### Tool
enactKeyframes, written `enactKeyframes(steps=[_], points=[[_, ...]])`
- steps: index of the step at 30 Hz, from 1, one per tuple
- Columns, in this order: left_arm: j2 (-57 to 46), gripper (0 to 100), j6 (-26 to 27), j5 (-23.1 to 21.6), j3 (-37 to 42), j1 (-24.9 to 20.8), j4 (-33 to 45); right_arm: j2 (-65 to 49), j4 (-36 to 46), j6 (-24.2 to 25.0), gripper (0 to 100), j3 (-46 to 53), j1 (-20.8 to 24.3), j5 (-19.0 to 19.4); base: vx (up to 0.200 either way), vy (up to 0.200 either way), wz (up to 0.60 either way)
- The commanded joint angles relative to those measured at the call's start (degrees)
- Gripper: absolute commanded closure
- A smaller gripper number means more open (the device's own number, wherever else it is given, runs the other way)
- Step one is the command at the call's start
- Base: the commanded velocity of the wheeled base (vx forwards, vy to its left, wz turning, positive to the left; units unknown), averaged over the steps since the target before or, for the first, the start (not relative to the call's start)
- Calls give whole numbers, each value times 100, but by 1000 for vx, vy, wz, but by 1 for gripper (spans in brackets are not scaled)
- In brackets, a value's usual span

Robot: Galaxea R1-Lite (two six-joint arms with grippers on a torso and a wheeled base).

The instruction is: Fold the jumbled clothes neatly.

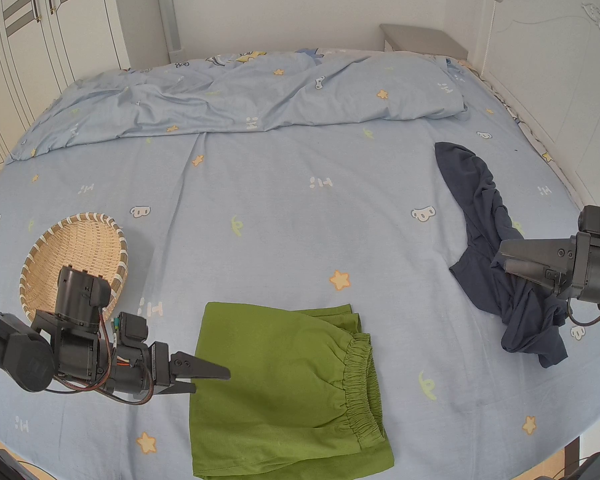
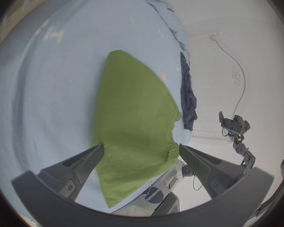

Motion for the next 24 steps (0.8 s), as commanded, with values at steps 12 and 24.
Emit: enactKeyframes(steps=[12, 24], points=[[753, 0, 548, -225, 470, 716, -236, -255, 49, 5, 0, 19, 182, -1, 0, 0, 0], [1263, 0, 557, -216, 435, 224, -790, -238, 23, -3, 0, 71, 191, -1, 0, 0, 0]])
